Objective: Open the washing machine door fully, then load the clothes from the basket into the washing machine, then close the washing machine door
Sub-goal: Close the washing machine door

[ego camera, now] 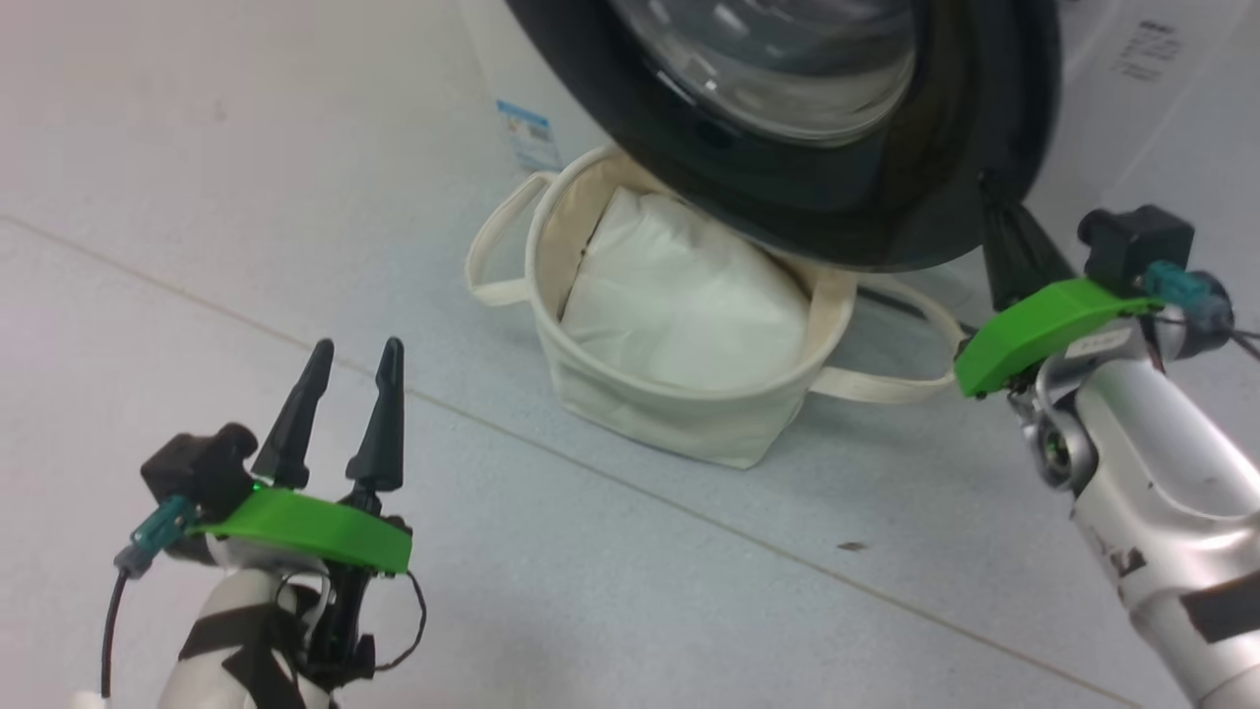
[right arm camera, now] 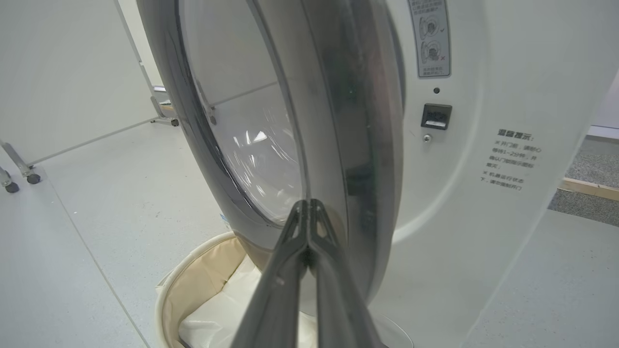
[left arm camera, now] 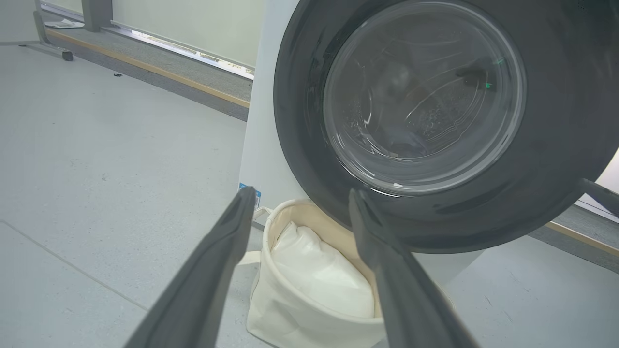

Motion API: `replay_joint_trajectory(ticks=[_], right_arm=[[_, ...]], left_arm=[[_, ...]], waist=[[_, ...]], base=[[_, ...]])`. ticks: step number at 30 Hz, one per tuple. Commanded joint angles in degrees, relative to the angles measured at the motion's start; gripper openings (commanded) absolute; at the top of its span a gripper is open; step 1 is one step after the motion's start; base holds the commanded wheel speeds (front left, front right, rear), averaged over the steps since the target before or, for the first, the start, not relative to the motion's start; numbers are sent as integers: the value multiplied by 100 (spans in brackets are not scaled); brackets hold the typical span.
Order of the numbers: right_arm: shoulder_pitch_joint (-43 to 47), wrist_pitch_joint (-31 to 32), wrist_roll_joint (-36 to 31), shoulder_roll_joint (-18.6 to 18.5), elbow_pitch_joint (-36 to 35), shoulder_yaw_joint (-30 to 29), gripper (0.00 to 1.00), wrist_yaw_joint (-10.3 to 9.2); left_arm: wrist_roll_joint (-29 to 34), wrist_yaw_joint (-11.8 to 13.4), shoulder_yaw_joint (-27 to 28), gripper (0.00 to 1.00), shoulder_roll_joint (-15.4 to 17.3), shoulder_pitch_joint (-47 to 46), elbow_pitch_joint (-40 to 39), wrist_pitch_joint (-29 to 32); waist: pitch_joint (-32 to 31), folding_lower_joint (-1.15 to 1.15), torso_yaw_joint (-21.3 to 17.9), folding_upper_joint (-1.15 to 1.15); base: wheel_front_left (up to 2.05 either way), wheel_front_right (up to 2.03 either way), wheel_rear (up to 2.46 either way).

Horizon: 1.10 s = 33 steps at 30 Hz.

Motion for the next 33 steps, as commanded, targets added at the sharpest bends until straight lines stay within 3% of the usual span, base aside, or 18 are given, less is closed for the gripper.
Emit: replay_joint_trajectory(ticks=[1,27,33], right_arm=[[-258,-29,47,-89,-48,86,0,3],[-1648,-29,-243,-1030,275,-866,0,3],[-1924,-29,-344,-1077,345,-1123,0,3]], left_arm=[[-48,-33,182,100,97,-249,-239,-69],[-35,-33,251,100,172,-297,-488,-69],[-50,-33,296,100,162,-305,-491,-69]], waist=[[217,-1,154,0],[1027,-1,555,0],[1095,-1,545,0]], base=[[0,0,0],[0,0,0],[0,0,0]])
